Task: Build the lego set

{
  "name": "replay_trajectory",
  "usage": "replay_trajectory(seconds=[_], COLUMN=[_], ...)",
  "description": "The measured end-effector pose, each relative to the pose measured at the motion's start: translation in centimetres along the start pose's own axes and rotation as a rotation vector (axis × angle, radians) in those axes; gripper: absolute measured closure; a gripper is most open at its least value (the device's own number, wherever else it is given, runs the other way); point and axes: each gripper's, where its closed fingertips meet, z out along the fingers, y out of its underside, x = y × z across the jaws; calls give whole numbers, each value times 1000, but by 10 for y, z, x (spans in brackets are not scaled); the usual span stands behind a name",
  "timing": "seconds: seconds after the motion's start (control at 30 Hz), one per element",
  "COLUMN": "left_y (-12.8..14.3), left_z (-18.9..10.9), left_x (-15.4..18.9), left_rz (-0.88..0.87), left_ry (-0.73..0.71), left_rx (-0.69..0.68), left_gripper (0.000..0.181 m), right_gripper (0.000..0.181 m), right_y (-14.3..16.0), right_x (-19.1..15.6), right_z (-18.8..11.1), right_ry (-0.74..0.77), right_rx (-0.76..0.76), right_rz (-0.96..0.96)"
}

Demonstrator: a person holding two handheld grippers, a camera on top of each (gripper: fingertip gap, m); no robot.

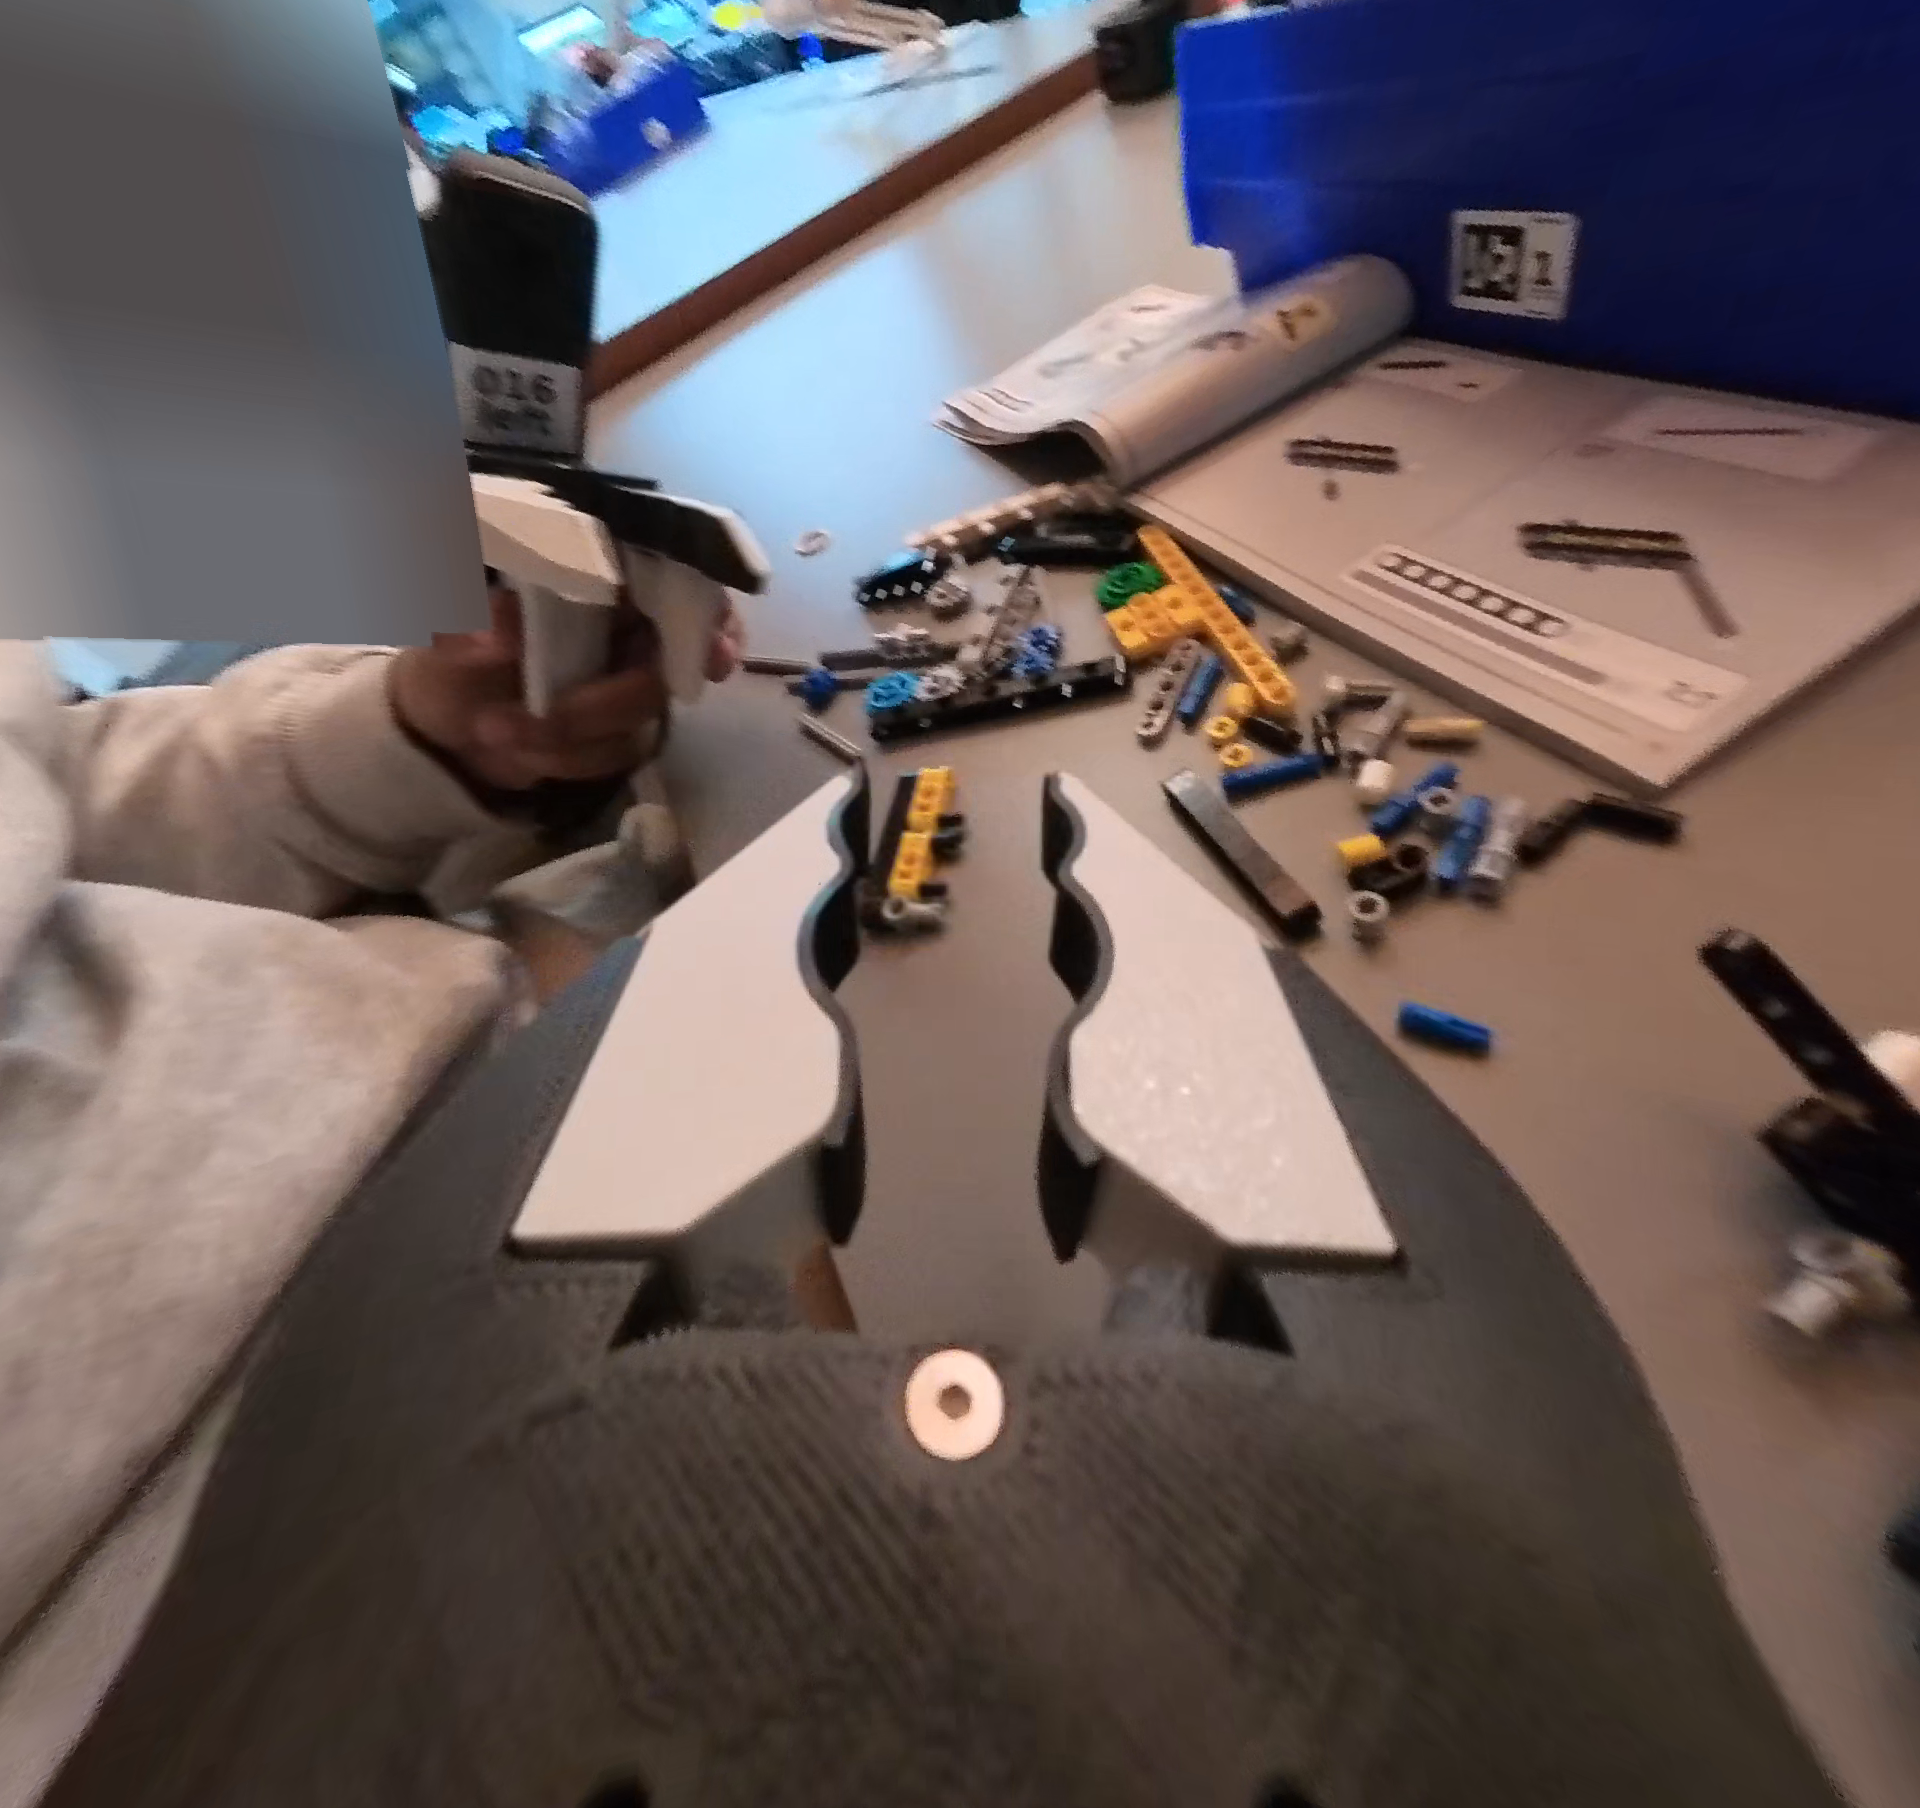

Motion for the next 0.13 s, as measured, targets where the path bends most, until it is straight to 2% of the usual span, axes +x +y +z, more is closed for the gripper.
replay_trajectory(seconds=[0.07, 0.13], left_y=[-1, -2], left_z=[0, 0], left_x=[-2, -3], left_rz=[-7, -17], left_ry=[-4, -9], left_rx=[6, 12], left_gripper=[154, 154], right_gripper=[149, 149], right_y=[4, 9], right_x=[13, 30], right_z=[2, 6], right_ry=[84, 167], right_rx=[-51, -131], right_rz=[-21, -124])
